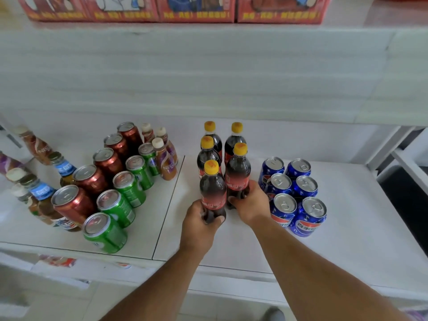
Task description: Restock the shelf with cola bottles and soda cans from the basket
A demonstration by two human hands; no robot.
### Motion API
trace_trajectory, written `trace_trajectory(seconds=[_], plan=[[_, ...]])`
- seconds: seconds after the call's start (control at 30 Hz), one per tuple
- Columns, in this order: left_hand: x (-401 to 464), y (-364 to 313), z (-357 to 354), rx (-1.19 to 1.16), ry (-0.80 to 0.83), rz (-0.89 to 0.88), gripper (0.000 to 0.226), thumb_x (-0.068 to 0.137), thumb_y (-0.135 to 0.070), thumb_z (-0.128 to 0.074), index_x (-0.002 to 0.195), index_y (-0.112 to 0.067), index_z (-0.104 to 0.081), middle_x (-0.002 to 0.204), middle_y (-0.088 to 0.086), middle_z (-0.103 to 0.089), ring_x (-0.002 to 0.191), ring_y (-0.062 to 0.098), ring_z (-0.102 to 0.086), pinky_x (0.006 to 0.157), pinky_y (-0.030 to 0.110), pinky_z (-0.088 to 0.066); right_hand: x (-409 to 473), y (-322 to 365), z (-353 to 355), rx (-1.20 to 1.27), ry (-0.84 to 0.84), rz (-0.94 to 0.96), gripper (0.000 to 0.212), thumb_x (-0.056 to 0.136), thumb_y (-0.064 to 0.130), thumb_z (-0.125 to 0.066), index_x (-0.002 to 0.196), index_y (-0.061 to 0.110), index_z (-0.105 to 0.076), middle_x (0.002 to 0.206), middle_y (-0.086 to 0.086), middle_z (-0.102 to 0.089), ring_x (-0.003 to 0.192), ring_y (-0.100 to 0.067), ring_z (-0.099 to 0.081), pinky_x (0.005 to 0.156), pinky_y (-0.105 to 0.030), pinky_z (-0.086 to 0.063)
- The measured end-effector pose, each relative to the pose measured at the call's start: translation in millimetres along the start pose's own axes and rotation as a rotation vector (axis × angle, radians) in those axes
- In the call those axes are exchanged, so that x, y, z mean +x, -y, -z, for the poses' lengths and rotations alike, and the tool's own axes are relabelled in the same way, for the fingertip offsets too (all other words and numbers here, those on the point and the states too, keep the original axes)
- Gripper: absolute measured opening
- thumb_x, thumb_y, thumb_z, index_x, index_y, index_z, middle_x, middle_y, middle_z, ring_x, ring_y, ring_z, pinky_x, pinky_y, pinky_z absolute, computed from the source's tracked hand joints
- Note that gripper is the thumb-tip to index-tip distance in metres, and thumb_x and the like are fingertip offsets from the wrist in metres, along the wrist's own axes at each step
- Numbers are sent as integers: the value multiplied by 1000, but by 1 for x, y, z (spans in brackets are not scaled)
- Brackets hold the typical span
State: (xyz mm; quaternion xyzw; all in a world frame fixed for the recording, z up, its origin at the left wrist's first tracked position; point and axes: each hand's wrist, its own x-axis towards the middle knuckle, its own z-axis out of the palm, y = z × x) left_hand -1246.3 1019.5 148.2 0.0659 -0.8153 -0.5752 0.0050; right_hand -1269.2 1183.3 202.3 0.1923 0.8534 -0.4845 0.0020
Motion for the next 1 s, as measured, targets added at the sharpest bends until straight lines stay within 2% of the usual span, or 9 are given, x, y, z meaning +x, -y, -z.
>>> trace_trajectory(seconds=[0.07,0.17,0.27,0.37,0.5,0.77,0.9,1.0], plan=[[4,-4,-3,8,7,-1,47,76,-14,-90,108,-35,-63,104,-13,-74,98,2,-70,89,33,-60,3,3,-3,-10,-6,-10,39,85,21,-82,118,21,-61,103,3,-74,93,-20,-69,75,-29,-49],[8,-8,-9,10,11,-11,50,76,-14,-91,109,-38,-61,109,-13,-73,103,3,-69,91,30,-58,8,7,-5,-22,-17,-20,32,83,22,-79,111,21,-63,94,2,-73,88,-21,-70,73,-31,-49],[10,-13,-14,8,15,-21,51,76,-15,-90,113,-35,-63,112,-11,-74,106,7,-70,94,35,-60,10,11,-3,-18,-22,-30,28,87,24,-75,109,21,-59,91,3,-69,81,-17,-64,73,-32,-48],[14,-16,-16,16,13,-20,50,73,-16,-90,107,-39,-62,108,-12,-74,103,9,-71,93,41,-61,14,14,-2,-29,-22,-19,31,88,25,-75,113,21,-58,95,1,-69,87,-22,-64,76,-34,-48],[19,-15,-16,35,15,-32,49,68,-28,-87,109,-36,-62,108,-9,-74,103,13,-71,91,46,-61,19,18,2,-90,29,-4,35,88,25,-76,118,16,-58,99,-2,-70,91,-24,-64,79,-34,-49],[16,-18,-15,105,42,-84,55,77,-21,-89,124,-23,-61,112,-6,-71,104,16,-69,88,32,-59,7,20,7,-137,53,10,34,90,27,-75,116,16,-57,98,-1,-68,91,-23,-65,76,-32,-47],[8,-21,-6,151,69,-118,46,82,-16,-86,121,-19,-61,109,-6,-64,102,14,-63,80,17,-47,-9,19,13,-122,61,-6,41,95,23,-74,130,15,-55,110,-2,-64,96,-19,-58,81,-31,-45],[-2,-23,3,162,47,-118,50,89,-17,-81,134,-17,-59,121,-6,-60,110,8,-54,89,21,-43,-21,19,17,-133,33,-33,58,98,24,-72,148,12,-47,136,-8,-63,113,-23,-60,88,-33,-50]])
